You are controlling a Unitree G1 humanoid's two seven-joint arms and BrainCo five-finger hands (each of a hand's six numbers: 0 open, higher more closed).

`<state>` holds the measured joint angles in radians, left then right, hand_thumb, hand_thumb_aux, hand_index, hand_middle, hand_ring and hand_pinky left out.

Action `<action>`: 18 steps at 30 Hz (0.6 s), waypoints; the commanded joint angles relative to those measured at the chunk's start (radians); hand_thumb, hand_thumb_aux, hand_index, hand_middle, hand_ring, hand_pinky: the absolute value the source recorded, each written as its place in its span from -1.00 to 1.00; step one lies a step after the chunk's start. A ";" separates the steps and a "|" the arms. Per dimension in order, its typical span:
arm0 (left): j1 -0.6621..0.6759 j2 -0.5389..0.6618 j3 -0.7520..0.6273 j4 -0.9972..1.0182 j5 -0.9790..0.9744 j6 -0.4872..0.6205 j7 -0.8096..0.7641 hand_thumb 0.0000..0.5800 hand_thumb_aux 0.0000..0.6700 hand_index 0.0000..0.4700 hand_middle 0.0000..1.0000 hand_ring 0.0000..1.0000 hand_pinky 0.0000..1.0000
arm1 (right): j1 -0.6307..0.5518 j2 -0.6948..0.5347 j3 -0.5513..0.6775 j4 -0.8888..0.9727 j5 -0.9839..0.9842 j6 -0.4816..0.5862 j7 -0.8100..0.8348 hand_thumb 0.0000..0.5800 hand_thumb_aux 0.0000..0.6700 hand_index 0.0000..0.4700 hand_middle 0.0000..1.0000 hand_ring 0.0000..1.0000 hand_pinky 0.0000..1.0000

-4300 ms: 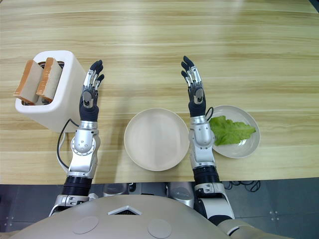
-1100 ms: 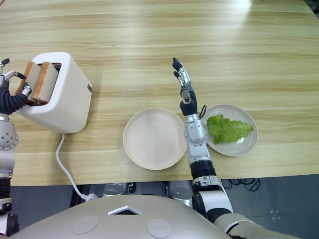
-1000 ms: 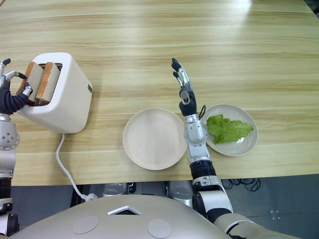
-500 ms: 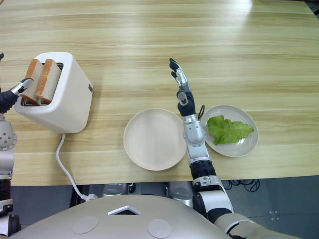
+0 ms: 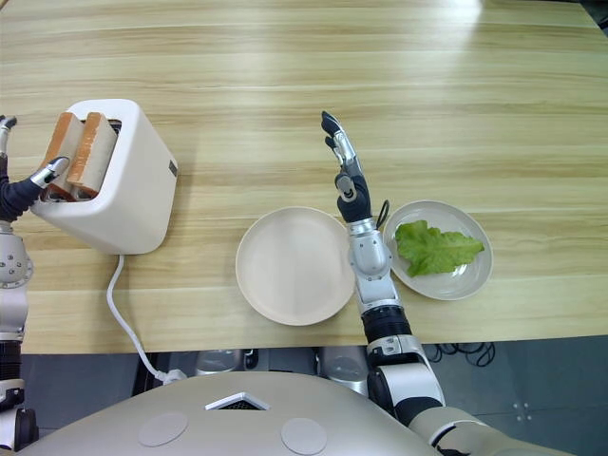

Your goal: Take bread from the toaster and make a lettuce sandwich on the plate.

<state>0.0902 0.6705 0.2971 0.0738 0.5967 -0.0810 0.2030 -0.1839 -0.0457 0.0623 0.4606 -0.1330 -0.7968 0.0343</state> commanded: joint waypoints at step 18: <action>-0.037 -0.015 0.024 -0.072 -0.106 -0.083 0.022 1.00 1.00 0.96 1.00 1.00 1.00 | -0.010 -0.010 0.011 0.027 -0.039 -0.019 -0.023 -1.00 -1.00 -1.00 -1.00 -1.00 -1.00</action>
<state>0.0643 0.6518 0.2990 0.0376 0.5084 -0.1466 0.2191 -0.1883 -0.0536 0.0637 0.4696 -0.1641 -0.8140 0.0160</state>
